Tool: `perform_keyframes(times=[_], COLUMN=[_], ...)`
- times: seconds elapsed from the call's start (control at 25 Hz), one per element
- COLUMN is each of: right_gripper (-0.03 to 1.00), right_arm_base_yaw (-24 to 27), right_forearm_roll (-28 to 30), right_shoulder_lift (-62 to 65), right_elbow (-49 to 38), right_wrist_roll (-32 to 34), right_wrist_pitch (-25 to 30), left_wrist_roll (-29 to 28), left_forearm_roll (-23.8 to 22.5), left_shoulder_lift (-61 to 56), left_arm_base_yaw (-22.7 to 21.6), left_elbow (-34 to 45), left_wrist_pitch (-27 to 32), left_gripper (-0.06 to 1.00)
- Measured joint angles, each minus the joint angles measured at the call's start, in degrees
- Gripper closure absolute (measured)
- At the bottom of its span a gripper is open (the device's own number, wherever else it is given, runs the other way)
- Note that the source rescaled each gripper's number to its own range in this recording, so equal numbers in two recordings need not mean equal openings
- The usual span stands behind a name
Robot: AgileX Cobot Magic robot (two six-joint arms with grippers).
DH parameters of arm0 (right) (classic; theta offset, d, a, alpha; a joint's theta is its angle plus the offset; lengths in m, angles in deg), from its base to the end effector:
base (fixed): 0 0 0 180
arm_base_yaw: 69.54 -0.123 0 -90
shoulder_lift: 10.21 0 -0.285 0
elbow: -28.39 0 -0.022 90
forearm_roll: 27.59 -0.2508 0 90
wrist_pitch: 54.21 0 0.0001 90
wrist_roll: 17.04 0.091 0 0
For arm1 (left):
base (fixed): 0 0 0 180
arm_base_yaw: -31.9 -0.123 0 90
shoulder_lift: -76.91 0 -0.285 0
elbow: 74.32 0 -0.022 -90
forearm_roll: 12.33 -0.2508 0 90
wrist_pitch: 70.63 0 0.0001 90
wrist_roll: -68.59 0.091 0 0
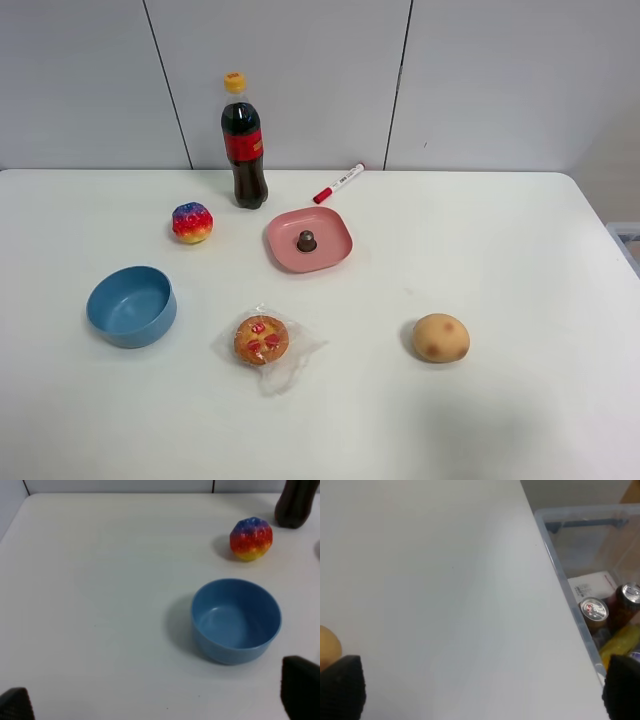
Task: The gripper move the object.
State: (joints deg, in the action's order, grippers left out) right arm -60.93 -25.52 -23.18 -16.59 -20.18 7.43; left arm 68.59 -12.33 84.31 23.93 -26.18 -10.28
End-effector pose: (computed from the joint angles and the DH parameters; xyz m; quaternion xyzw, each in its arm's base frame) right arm 0.0018 -0.0032 0.2937 0.0418 0.8631 -0.0694 0.4985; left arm -0.0064 -0.0009 0.2799 -0.0589 0.8455 0.0369 0.5294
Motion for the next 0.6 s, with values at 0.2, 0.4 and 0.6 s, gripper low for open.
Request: perform_keyframes(times=[0.2, 0.4, 0.6], right_gripper=[0.03, 0.03, 0.03], right_arm_base_yaw=[0.0, 0.0, 0.0], right_forearm_roll=[-1.5, -1.6, -2.1], right_shoulder_lift=[0.8, 0.9, 2.3], right_elbow=[-2.6, -3.4, -3.8], right_wrist_roll=[-0.2, -0.2, 0.0], right_wrist_pitch=[-1.9, -1.5, -0.6], left_wrist_roll=[0.0, 0.0, 0.0], left_forearm_roll=[0.0, 0.0, 0.0], left_shoulder_lift=[0.0, 0.0, 0.0], left_arm_base_yaw=[0.0, 0.0, 0.0], left_elbow=[0.0, 0.0, 0.0], left_wrist_pitch=[0.0, 0.0, 0.0], left_gripper=[-0.06, -0.06, -0.06])
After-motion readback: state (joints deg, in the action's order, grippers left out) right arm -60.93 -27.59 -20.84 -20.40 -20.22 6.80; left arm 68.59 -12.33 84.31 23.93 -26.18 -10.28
